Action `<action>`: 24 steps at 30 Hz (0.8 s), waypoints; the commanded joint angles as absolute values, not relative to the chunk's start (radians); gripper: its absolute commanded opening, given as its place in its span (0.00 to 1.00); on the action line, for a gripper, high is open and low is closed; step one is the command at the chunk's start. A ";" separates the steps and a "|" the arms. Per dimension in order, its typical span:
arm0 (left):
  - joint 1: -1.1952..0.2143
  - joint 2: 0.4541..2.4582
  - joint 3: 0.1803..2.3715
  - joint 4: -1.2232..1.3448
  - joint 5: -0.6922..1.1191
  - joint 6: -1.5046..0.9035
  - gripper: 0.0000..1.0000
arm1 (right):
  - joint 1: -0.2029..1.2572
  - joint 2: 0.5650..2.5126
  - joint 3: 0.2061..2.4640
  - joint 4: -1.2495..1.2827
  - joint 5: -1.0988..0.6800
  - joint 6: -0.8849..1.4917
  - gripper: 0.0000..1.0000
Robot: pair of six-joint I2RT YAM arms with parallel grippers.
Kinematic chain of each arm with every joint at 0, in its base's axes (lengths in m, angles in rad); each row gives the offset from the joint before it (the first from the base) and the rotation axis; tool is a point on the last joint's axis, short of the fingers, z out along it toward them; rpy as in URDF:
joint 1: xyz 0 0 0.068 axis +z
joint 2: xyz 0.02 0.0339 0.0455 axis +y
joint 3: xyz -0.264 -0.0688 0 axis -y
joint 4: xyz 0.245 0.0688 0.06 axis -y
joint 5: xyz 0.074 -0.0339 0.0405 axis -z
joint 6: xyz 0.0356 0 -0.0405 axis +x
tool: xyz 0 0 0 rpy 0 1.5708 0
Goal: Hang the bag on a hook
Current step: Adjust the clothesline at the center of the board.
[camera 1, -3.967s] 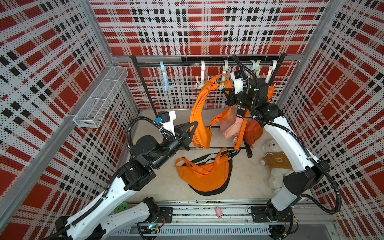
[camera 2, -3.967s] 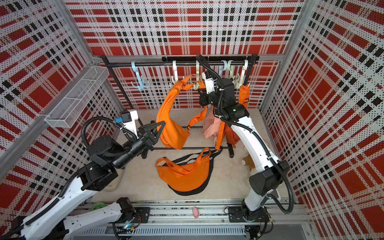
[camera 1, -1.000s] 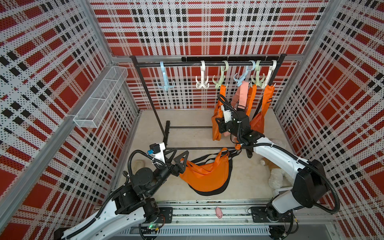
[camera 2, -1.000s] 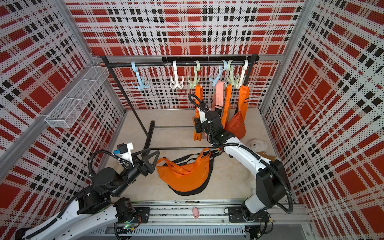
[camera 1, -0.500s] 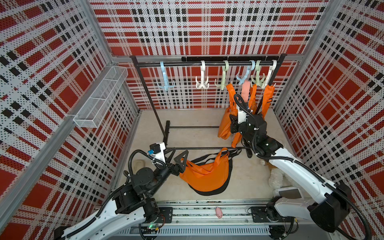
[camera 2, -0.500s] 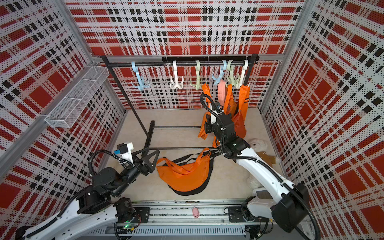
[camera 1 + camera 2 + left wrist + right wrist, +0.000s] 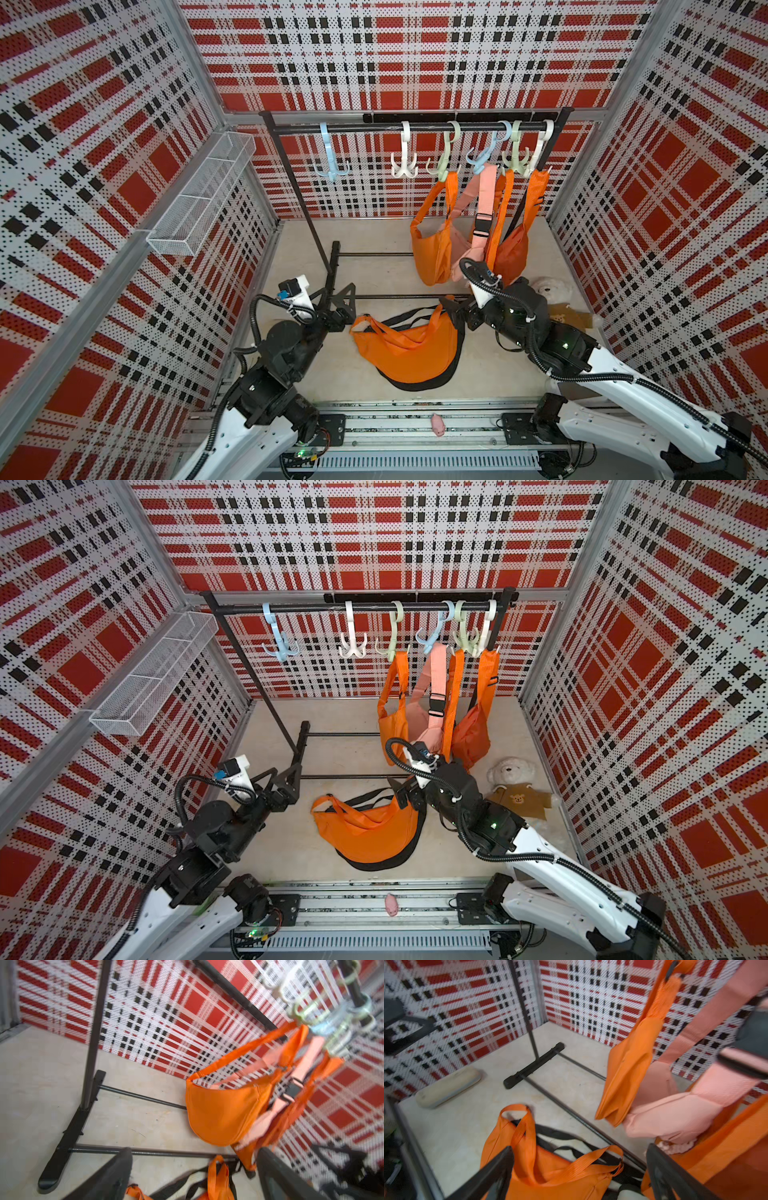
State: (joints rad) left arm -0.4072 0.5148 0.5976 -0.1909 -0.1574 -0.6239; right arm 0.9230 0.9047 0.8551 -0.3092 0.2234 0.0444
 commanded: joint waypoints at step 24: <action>-0.002 1.451 1.059 0.532 -0.111 -0.234 0.95 | 1.131 0.881 0.683 -0.288 0.213 0.147 1.00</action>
State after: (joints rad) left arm -0.0113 1.4193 1.0046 0.5091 -0.0898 -0.2966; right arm 1.1275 0.9119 0.6838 -0.3031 0.1768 0.1413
